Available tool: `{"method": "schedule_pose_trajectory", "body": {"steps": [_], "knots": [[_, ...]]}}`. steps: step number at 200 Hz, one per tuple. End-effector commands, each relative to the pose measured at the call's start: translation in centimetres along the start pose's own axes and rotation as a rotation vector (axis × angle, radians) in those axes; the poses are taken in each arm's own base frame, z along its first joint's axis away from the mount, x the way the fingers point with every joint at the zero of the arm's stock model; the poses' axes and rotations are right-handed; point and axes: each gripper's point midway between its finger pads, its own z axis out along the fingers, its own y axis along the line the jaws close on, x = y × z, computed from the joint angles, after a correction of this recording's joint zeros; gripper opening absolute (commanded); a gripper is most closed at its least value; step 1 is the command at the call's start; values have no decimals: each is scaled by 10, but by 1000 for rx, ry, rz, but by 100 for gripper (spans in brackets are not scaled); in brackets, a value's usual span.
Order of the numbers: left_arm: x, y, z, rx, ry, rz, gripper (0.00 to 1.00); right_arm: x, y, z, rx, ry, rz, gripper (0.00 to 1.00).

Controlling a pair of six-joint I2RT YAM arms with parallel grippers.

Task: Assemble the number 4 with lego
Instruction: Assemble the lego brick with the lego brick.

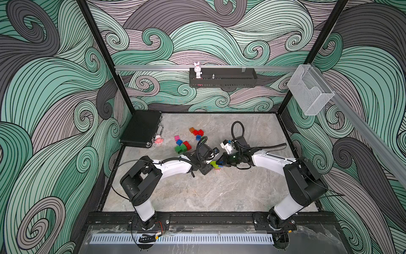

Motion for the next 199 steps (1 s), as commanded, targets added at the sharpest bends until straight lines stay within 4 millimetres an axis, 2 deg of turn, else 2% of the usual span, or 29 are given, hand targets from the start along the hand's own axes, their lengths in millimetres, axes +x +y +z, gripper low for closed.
{"method": "schedule_pose_trajectory", "body": {"steps": [1,29,67,100,119,132,152,158,171,199], "knots": [[-18,18,-7,-83,-40,-42,69,27,-36,6,141,55,118,1],[-20,20,-9,-88,-32,-47,69,21,-31,5,123,20,138,8],[-20,19,-12,-77,-34,-50,68,12,-24,3,101,-18,157,12],[-21,7,-23,-7,-92,-44,68,6,-18,2,88,-25,143,16],[-21,8,-37,-12,-141,-65,68,7,-17,1,94,-9,120,17],[-22,16,-50,-34,-184,-115,69,7,-14,-2,91,-8,95,20],[-27,31,-68,-56,-229,-226,76,4,-4,-7,65,-12,40,26],[-33,40,-82,-76,-265,-272,78,3,-1,-9,57,-13,24,29],[-36,55,-93,-100,-282,-359,81,1,6,-13,38,-19,-19,33],[-28,97,-110,-227,-261,-548,88,-4,20,-22,8,-37,-96,41]]}}
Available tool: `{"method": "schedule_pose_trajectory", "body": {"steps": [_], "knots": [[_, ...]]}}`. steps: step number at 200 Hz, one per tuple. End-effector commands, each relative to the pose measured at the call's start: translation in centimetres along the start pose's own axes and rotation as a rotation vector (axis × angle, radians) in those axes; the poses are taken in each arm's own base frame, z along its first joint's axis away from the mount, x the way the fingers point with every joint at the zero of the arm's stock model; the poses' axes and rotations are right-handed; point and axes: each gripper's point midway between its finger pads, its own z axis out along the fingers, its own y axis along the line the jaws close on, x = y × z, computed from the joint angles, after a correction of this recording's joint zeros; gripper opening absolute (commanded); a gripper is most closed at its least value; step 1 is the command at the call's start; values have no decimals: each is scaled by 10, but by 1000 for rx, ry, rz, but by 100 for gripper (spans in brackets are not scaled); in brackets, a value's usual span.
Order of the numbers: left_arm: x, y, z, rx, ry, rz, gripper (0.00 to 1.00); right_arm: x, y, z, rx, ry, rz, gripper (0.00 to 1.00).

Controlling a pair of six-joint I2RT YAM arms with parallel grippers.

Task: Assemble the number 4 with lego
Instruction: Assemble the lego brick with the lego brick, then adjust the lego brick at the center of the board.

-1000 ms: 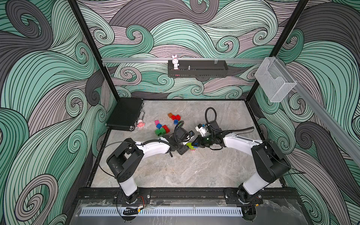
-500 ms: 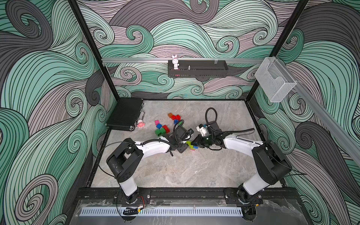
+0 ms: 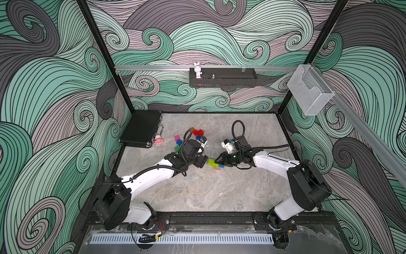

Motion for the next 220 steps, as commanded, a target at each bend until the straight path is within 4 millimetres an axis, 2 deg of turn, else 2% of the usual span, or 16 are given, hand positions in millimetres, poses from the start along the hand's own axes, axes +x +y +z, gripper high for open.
{"method": "schedule_pose_trajectory", "body": {"steps": [1,11,35,59,74,83,103,116,130,160,169,200,220], "knots": [[-15,36,-12,-137,-7,-192,88,-3,10,-12,2,-11,-88,42],[-17,52,-15,-195,-2,-244,98,-6,13,-16,3,-26,-110,46],[-16,79,-16,-261,14,-338,99,-16,20,-33,25,-111,-166,58],[-10,98,-14,-303,49,-389,99,-26,18,-53,95,-226,-217,70],[-11,99,-8,-272,71,-399,99,-28,12,-63,150,-265,-245,76],[-5,95,5,-251,122,-396,99,-28,11,-66,170,-273,-263,83],[-6,79,15,-169,195,-397,99,-25,9,-69,189,-258,-294,86],[-2,74,19,-150,240,-409,99,-22,10,-66,182,-235,-315,86],[3,77,20,-172,244,-433,98,-22,10,-61,180,-210,-328,86],[12,81,12,-202,244,-444,99,-29,-1,-45,280,-133,-294,86],[18,81,10,-205,256,-445,99,-19,-8,-37,311,-74,-262,84],[43,80,10,-218,313,-455,99,4,7,-6,215,52,-223,78],[57,74,13,-199,361,-470,98,12,9,9,208,96,-185,73]]}}
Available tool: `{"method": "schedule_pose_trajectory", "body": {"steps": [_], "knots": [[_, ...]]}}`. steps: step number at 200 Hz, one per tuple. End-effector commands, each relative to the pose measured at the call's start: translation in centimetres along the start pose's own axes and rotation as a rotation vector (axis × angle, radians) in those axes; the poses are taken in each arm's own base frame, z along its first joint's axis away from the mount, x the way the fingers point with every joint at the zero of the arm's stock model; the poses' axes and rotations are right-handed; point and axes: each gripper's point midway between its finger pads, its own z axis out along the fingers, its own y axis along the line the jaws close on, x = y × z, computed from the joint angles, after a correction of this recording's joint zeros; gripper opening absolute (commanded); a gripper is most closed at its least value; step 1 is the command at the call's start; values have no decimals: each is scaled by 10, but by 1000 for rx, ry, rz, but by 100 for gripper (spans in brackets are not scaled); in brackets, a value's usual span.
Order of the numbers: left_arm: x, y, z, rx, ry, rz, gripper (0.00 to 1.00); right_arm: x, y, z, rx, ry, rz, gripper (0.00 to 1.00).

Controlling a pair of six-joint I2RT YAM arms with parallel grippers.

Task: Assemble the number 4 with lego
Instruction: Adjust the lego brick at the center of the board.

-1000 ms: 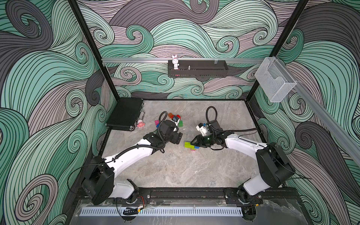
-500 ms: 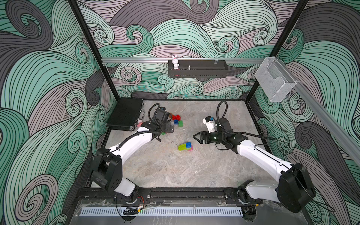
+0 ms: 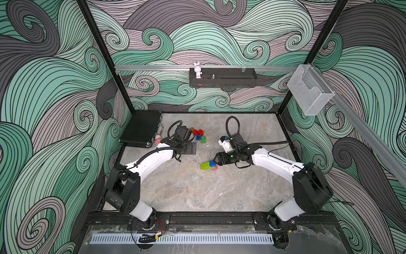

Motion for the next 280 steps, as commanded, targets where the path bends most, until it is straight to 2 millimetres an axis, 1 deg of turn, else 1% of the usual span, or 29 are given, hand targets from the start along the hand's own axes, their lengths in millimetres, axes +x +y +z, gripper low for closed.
{"method": "schedule_pose_trajectory", "body": {"steps": [1,21,34,64,100,120,144,150,162,174,194,218,233,244,250,253,260,280], "knots": [[18,4,1,-3,65,-31,99,11,13,10,-33,74,49,72],[31,0,9,18,110,-44,99,10,8,19,-1,76,83,66],[38,-3,13,31,139,-49,99,8,2,20,27,70,104,64],[49,-5,19,40,181,-46,99,7,-1,22,35,65,129,62],[54,-6,22,35,198,-36,99,3,1,20,2,49,152,63],[55,-7,23,34,209,-31,98,2,-3,21,12,44,171,63],[57,-10,24,38,215,-16,99,8,-13,21,19,55,213,59],[57,-12,23,40,216,-10,99,3,-13,21,9,31,213,58],[58,-14,24,45,216,6,99,3,-16,20,7,25,227,55],[58,-20,23,70,210,38,99,3,-18,19,-4,17,240,53],[54,-33,17,134,170,87,98,3,-23,17,-26,4,267,49],[46,-52,3,248,95,147,98,1,-28,16,-56,-8,297,45],[46,-65,-7,334,50,205,98,1,-31,17,-72,-7,309,43],[50,-74,-14,396,28,239,96,0,-33,17,-84,-11,321,42],[53,-79,-14,420,22,261,95,0,-34,16,-89,-14,326,41],[50,-81,-23,439,-8,270,95,-1,-36,16,-87,-17,328,41],[50,-87,-28,470,-35,293,95,0,-37,16,-92,-16,333,41],[55,-98,-35,507,-94,364,93,0,-41,15,-94,-18,339,39]]}}
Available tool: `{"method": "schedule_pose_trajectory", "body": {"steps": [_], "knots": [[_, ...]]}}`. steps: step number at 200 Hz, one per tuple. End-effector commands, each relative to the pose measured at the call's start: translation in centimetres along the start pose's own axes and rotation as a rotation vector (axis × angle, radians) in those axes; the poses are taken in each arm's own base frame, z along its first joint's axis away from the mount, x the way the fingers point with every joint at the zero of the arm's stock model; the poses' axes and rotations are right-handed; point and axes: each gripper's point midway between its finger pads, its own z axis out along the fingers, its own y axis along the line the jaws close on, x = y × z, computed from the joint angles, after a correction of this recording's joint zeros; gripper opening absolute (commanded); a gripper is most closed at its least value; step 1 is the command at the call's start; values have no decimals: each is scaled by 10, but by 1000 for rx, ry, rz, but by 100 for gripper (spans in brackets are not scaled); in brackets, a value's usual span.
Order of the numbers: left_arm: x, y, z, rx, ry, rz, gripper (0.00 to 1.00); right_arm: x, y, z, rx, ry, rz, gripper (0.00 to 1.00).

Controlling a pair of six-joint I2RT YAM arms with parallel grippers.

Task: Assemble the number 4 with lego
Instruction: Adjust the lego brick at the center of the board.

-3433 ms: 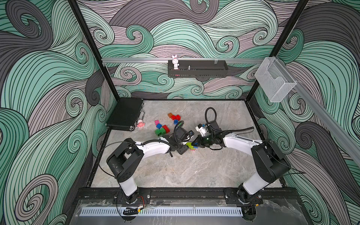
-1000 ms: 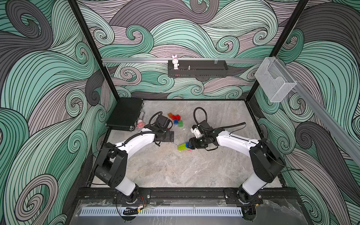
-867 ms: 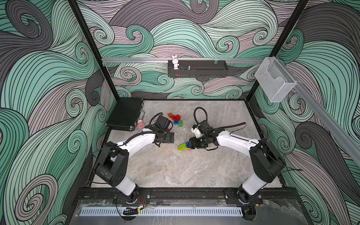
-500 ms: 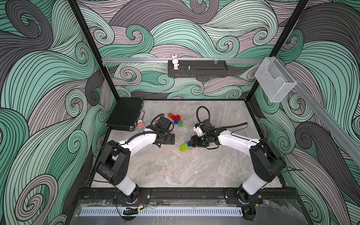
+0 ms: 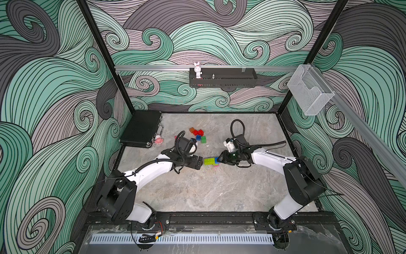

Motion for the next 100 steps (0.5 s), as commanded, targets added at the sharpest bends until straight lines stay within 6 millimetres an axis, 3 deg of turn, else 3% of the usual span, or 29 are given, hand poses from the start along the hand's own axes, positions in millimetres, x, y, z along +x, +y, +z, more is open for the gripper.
{"method": "schedule_pose_trajectory", "body": {"steps": [1,37,100], "knots": [[-17,-31,-8,109,-116,147,93,2,-6,0,-7,2,19,39],[-24,-38,-9,114,-161,207,92,2,-9,1,-30,12,-3,36],[-45,-19,-16,-19,-213,139,96,-2,-5,10,-67,58,-71,34]]}}
